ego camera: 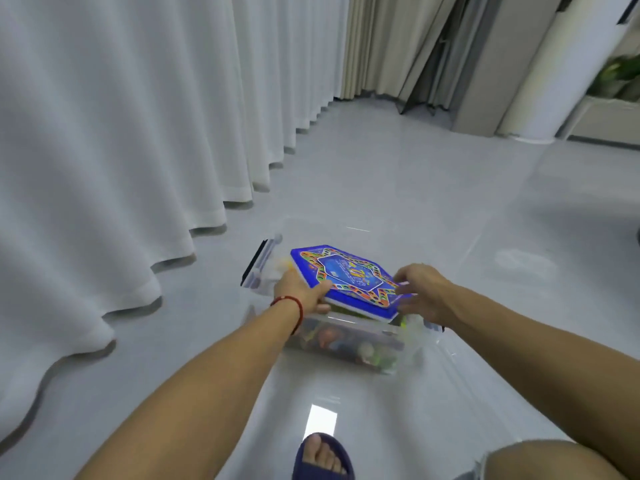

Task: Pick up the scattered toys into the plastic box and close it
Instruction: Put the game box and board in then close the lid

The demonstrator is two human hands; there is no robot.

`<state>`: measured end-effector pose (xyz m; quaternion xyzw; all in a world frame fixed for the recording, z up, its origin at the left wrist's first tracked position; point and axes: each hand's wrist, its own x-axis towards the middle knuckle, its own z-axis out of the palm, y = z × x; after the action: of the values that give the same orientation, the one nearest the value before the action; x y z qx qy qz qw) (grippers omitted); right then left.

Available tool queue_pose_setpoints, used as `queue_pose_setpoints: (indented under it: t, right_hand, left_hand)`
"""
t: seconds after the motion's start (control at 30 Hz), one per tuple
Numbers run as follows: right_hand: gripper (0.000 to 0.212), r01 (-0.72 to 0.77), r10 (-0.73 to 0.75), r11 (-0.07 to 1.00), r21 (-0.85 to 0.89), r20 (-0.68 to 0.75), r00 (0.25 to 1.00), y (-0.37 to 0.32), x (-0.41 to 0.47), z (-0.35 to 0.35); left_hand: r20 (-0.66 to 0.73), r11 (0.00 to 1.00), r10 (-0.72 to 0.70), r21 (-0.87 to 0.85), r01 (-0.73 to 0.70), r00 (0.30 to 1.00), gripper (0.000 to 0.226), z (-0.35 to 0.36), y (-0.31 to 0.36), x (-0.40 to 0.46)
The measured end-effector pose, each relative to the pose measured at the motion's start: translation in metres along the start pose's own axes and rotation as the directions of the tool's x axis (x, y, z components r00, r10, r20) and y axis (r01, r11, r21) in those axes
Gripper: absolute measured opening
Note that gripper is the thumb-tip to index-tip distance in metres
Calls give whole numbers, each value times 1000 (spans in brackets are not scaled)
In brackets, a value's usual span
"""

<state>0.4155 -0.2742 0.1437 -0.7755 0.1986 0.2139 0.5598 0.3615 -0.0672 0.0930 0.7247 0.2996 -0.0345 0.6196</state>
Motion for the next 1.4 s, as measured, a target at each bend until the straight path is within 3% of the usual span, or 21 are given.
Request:
queue_pose_setpoints:
  t: [0.03,0.1,0.23,0.3,0.37,0.43,0.5,0.6,0.7,0.83,1.03,1.23,1.33,1.4]
  right_hand:
    - [32,25,-25,1000,0,-3,1000,0,2,-1]
    - [22,86,-85,996,-36,20,996,-1,4,-9]
    - [14,121,-116,986,-111,55,992,13,11,-44]
    - [16,151,-152,988,-45,-13,988,34,12,-60]
    - [18,161,-149,985,65,-156,976,71,13,-71]
    - [19,118,-97,991,63,-267,959,123,22,-79]
    - [24,21,-65,987,-158,-278,958,179,33,-85]
    - [50,-70,-44,816,-574,-183,982,247,55,-96]
    - [70,-159,11,682,-714,-208,978,292,81,-109]
    - [67,-213,-73,628,-748,-329,941,313,85,-106]
    - [34,-117,-168,538,-835,-242,956,335,60,-94]
    - [34,0,-406,696,-718,-394,824,272,27,-123]
    - [27,142,-469,769,-623,-400,788,211,3,-147]
    - [27,238,-527,753,-613,-347,776,171,-14,-154]
  left_hand:
    - [-32,960,92,267,-80,995,42,-2,-5,6]
    - [-20,827,196,541,-154,980,52,-5,-13,14]
    - [-24,641,331,740,-205,943,59,-3,-19,10]
    - [-33,481,431,854,-199,902,57,2,-20,2]
    - [84,229,583,937,-262,808,50,12,-24,-5]
    - [273,73,596,918,-390,755,49,21,-34,-6]
    - [361,78,503,886,-457,786,53,26,-47,-3]
    - [351,89,482,892,-443,803,54,28,-64,4]
    - [363,12,487,907,-422,795,56,28,-70,9]
    - [385,-31,475,906,-422,791,59,25,-74,11]
    - [380,-65,460,916,-396,802,66,26,-75,-4]
    - [356,-15,408,923,-384,841,65,18,-87,-40]
    - [369,24,338,916,-400,865,61,11,-93,-60]
    - [401,42,287,902,-430,870,62,4,-95,-73]
